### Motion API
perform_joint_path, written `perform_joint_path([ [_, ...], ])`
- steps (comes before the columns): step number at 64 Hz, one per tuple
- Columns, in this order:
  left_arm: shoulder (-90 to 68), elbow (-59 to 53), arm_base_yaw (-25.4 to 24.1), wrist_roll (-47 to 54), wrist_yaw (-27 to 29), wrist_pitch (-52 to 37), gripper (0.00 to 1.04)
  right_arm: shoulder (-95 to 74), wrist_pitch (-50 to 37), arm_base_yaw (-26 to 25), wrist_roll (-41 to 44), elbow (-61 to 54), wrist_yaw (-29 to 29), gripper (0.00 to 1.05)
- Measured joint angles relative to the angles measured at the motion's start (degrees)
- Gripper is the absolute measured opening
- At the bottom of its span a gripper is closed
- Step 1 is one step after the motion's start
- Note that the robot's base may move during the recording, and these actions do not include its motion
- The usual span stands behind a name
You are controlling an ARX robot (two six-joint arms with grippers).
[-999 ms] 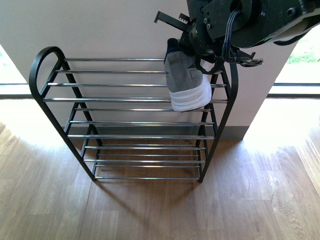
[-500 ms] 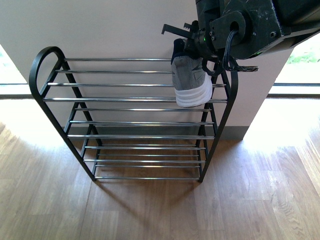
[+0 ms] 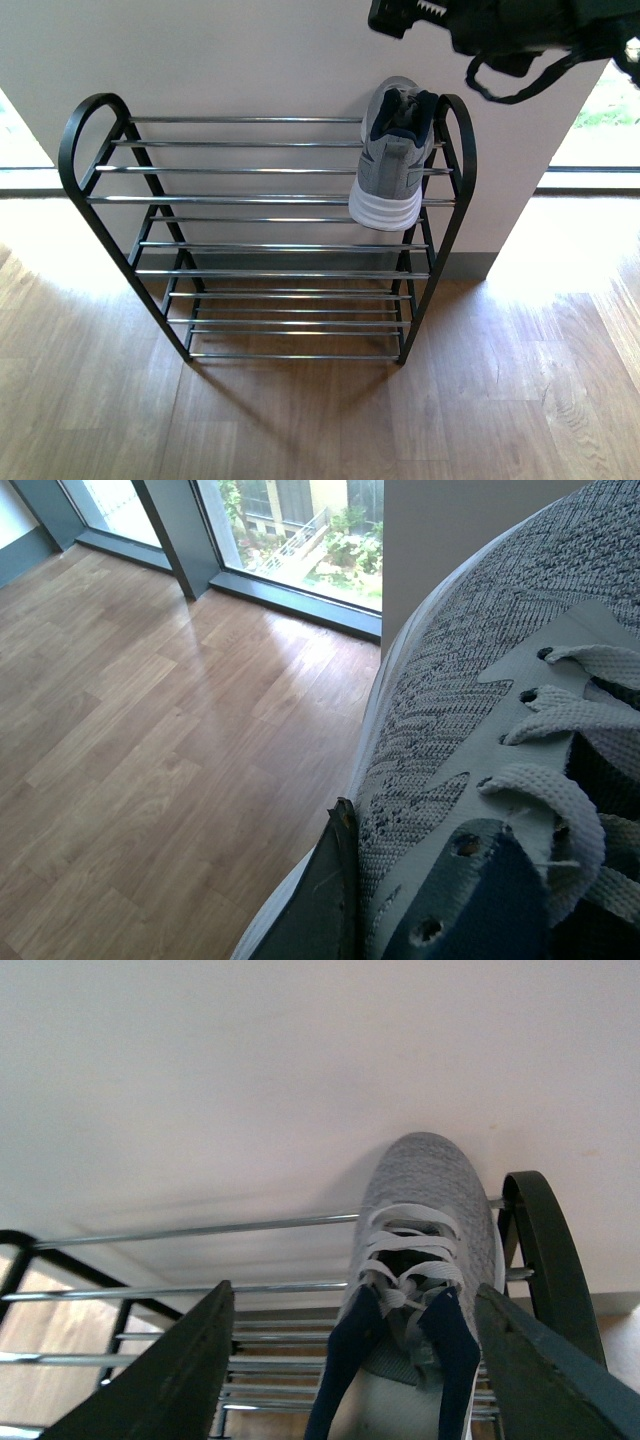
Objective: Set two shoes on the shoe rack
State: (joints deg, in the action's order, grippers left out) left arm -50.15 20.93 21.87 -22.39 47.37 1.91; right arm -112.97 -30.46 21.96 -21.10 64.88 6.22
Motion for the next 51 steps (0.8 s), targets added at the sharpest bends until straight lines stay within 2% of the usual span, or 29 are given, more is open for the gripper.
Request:
perform_joint_path([
  [5,0.0,0.0,0.0,0.0,0.0,0.0,0.02,6.6,0.8,-0.8,0.0,-5.2,-3.6,0.97],
  [17,0.0,0.0,0.0,0.0,0.0,0.0,0.02,21.9,4.8,-2.7,1.6,-16.7,-11.8,0.96],
  [29,0.0,0.0,0.0,0.0,0.0,0.0,0.02,40.0,12.9,-6.5,3.7,-26.8,-21.7,0.96],
  [33,0.0,0.0,0.0,0.0,0.0,0.0,0.02,46.1,15.7,-8.7,4.4,-29.4,-25.0,0.96],
  [42,0.0,0.0,0.0,0.0,0.0,0.0,0.02,63.1,24.4,-18.2,6.3,-35.6,-34.6,0.96],
  [51,0.0,0.0,0.0,0.0,0.0,0.0,0.02,71.3,25.9,-26.5,6.4,-39.6,-40.5,0.96],
])
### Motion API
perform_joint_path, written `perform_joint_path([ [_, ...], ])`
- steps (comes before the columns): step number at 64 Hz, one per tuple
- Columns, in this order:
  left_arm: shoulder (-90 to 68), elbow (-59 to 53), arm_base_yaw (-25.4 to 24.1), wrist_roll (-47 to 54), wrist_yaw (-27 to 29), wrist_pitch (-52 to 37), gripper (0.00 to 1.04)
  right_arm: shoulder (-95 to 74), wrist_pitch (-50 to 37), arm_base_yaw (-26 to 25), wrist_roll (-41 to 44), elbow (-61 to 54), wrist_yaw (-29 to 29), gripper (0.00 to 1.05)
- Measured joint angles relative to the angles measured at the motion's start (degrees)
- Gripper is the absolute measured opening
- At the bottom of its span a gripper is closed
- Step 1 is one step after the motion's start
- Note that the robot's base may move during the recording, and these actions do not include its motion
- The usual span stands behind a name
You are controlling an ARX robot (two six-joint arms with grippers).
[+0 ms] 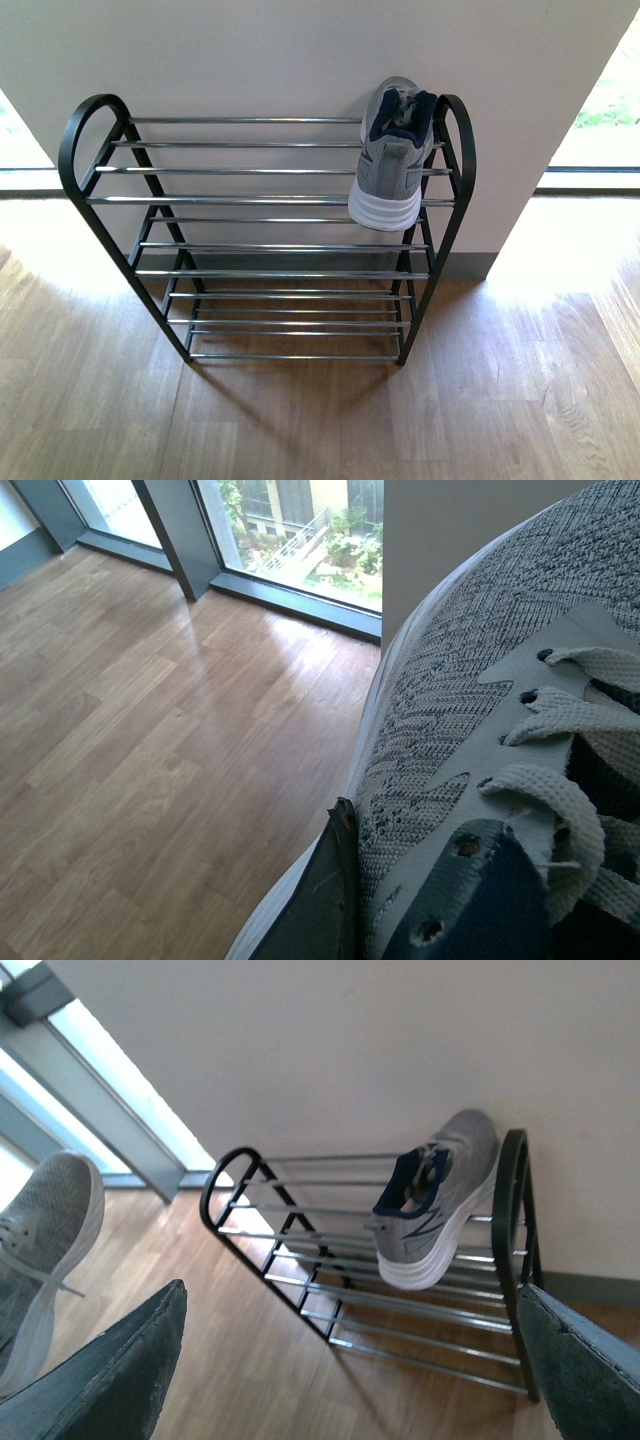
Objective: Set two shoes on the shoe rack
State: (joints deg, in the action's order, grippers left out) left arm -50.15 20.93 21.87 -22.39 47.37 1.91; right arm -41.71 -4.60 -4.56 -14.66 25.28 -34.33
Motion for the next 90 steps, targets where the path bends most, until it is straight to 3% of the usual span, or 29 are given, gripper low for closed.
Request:
perform_joint_path([
  [5,0.0,0.0,0.0,0.0,0.0,0.0,0.02,2.3,-1.1,-3.4,-0.4,-1.4,-0.4,0.96],
  [12,0.0,0.0,0.0,0.0,0.0,0.0,0.02,2.7,-1.2,-3.9,-0.6,-1.5,-0.7,0.96],
  [14,0.0,0.0,0.0,0.0,-0.1,0.0,0.02,3.0,-2.7,-2.8,0.5,-2.2,2.6,0.93],
  [17,0.0,0.0,0.0,0.0,-0.1,0.0,0.02,4.5,-8.7,0.6,4.0,-4.9,15.3,0.85],
  [20,0.0,0.0,0.0,0.0,-0.1,0.0,0.02,5.8,-11.8,2.7,7.5,-7.0,23.2,0.78],
  [27,0.0,0.0,0.0,0.0,0.1,0.0,0.02,8.6,-13.8,4.2,11.6,-10.5,33.4,0.61],
  [51,0.0,0.0,0.0,0.0,0.0,0.0,0.02,15.8,-13.7,4.4,14.5,-17.9,34.3,0.02],
  [90,0.0,0.0,0.0,0.0,0.0,0.0,0.02,26.4,-8.2,4.4,14.4,-23.0,34.3,0.01],
])
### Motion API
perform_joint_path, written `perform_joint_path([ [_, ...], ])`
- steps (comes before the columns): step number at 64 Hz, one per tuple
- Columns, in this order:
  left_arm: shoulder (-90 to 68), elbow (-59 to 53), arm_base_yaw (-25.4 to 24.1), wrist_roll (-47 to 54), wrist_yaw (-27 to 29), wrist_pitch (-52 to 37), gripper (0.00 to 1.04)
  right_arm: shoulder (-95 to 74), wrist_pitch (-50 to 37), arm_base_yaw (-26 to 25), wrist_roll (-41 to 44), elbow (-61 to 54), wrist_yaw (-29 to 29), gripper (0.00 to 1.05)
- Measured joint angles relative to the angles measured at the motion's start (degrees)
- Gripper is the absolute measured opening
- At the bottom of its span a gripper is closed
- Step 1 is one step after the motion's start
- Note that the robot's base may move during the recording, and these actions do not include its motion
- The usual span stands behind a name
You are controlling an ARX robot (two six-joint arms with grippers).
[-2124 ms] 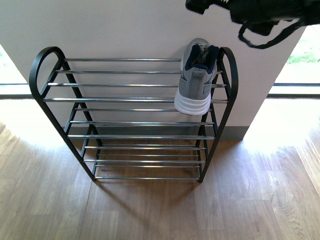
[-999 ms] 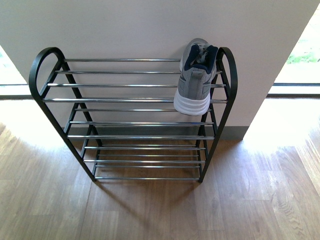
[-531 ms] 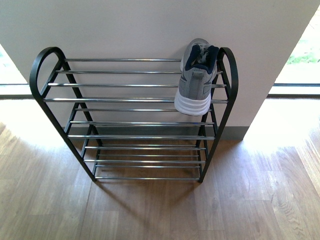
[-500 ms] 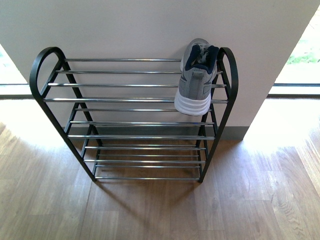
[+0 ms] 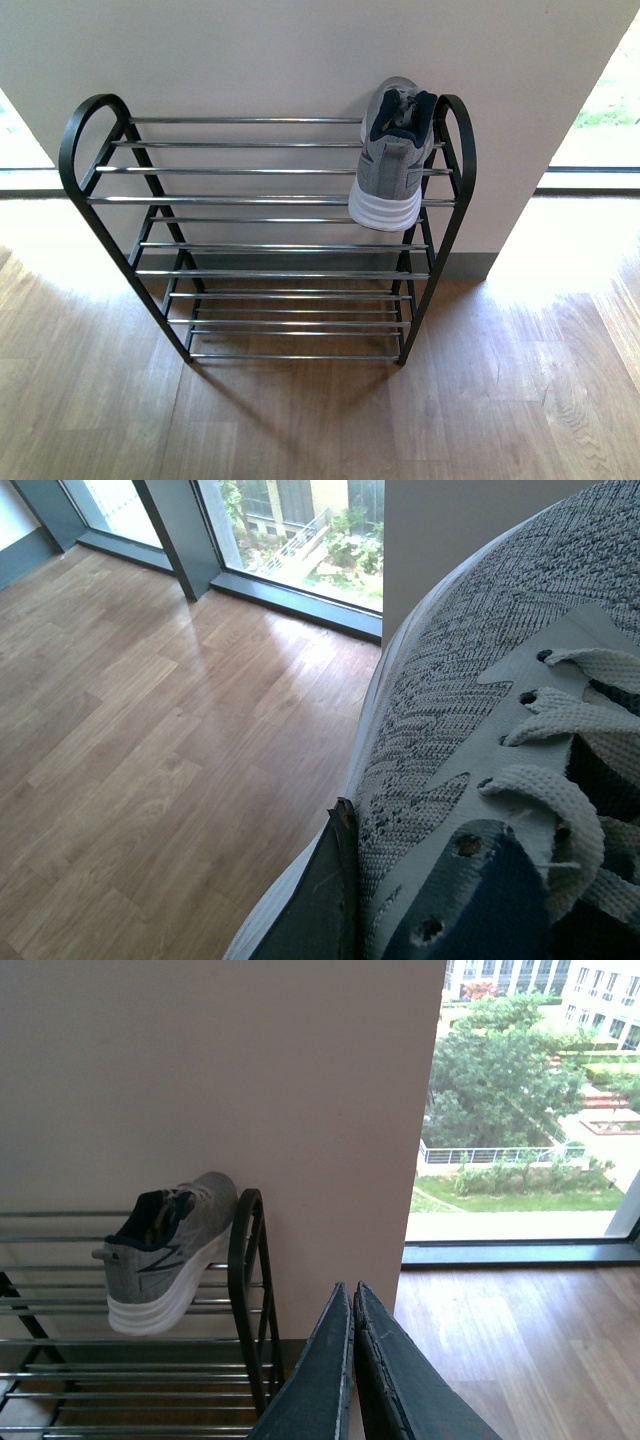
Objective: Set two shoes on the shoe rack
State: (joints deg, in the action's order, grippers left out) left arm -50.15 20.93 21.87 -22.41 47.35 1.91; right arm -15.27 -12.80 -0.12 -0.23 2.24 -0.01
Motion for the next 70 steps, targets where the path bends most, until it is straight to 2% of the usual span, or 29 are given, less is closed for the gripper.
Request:
perform_joint_path([
  [21,0.0,0.0,0.0,0.0,0.0,0.0,0.02,5.0,2.5,0.0,0.0,-1.1,0.0,0.01],
  [29,0.0,0.0,0.0,0.0,0.0,0.0,0.02,13.6,12.2,0.0,0.0,-1.1,0.0,0.01],
  [62,0.0,0.0,0.0,0.0,0.0,0.0,0.02,14.9,12.7,0.0,0.0,-1.1,0.0,0.02],
  [64,0.0,0.0,0.0,0.0,0.0,0.0,0.02,14.9,12.7,0.0,0.1,-1.1,0.0,0.04],
  [70,0.0,0.0,0.0,0.0,0.0,0.0,0.02,14.9,12.7,0.0,0.1,-1.1,0.0,0.21],
])
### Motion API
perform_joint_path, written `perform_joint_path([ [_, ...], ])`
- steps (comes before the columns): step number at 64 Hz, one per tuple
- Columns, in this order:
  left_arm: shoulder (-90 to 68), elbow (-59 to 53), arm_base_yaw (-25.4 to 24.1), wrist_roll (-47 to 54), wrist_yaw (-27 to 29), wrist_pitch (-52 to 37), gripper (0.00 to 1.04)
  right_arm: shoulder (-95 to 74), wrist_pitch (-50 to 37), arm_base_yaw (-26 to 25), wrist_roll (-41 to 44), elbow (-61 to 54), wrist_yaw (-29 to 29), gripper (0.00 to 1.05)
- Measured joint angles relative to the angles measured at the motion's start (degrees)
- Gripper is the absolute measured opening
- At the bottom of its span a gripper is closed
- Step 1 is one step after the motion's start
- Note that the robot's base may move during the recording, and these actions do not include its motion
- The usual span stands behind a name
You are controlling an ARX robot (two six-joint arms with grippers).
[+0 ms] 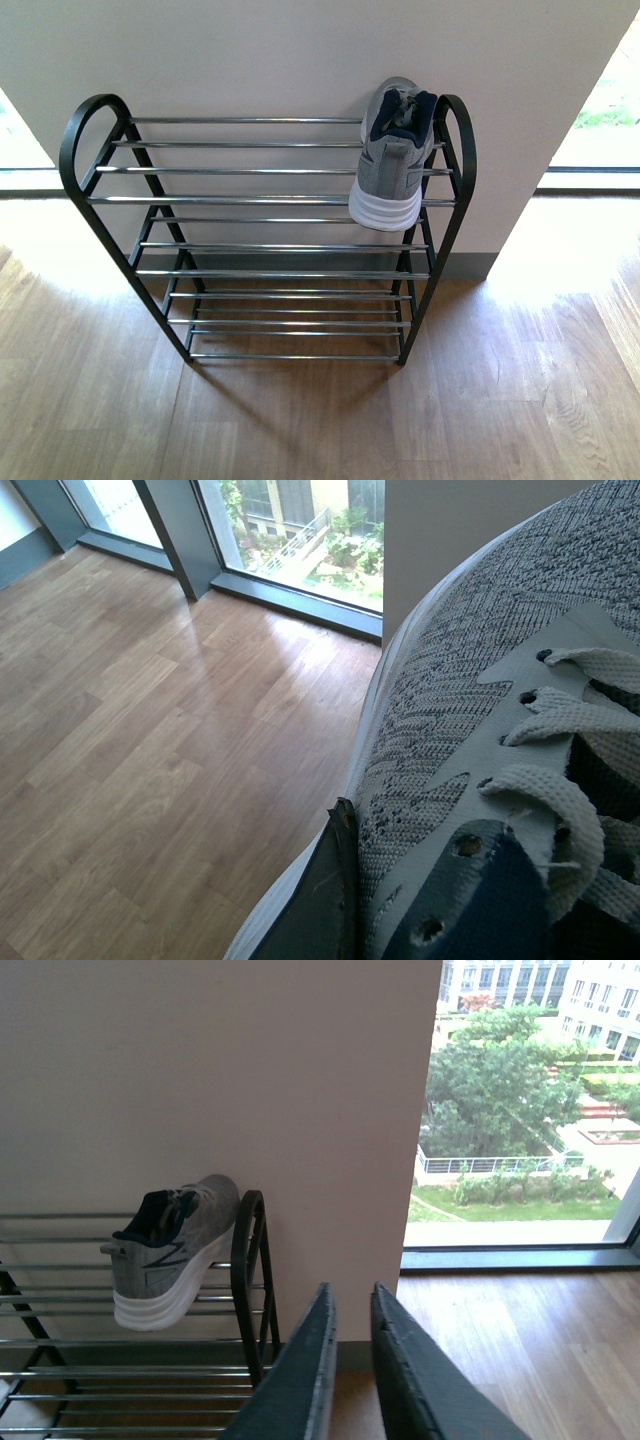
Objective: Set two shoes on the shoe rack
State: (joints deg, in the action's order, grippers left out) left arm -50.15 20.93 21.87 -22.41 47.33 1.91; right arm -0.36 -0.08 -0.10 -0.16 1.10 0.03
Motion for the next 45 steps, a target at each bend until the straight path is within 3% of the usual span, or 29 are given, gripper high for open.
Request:
perform_joint_path([
  [5,-3.1,1.6,-0.9,-2.8,-3.5,1.4,0.02,0.0,0.0,0.0,0.0,0.0,0.0,0.4],
  [11,-17.4,8.0,-4.6,-2.5,-14.3,-7.2,0.02,0.0,0.0,0.0,0.0,0.0,0.0,0.65],
  [22,-39.5,22.8,-6.4,-0.5,-30.4,-16.7,0.02,0.0,0.0,0.0,0.0,0.0,0.0,0.96],
  [38,-67.6,48.0,-6.6,-4.0,-42.3,-14.6,0.02,0.0,0.0,0.0,0.0,0.0,0.0,0.96],
  [45,-76.1,57.0,-6.0,-6.8,-44.8,-12.3,0.02,0.0,0.0,0.0,0.0,0.0,0.0,0.96],
])
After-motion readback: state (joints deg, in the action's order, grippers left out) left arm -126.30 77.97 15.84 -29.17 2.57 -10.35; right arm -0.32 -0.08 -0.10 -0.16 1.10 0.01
